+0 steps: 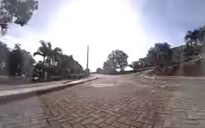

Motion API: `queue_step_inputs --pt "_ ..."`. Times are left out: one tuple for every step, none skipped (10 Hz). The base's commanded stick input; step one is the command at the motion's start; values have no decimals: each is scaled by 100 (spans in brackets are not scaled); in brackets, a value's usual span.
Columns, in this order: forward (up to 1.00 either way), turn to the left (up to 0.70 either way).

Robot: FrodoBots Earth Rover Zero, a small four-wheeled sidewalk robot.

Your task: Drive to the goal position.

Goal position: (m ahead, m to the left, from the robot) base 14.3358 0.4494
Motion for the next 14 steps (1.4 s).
queue_step_inputs --pt "100 0" --pt "100 0" --pt "100 0" --pt "100 0" --pt "100 0" --pt "100 0" --pt "100 0" --pt "100 0" --pt "100 -15" --pt "100 -27" --pt "100 -27" --pt "100 -27" --pt "100 -27" --pt "100 -27"
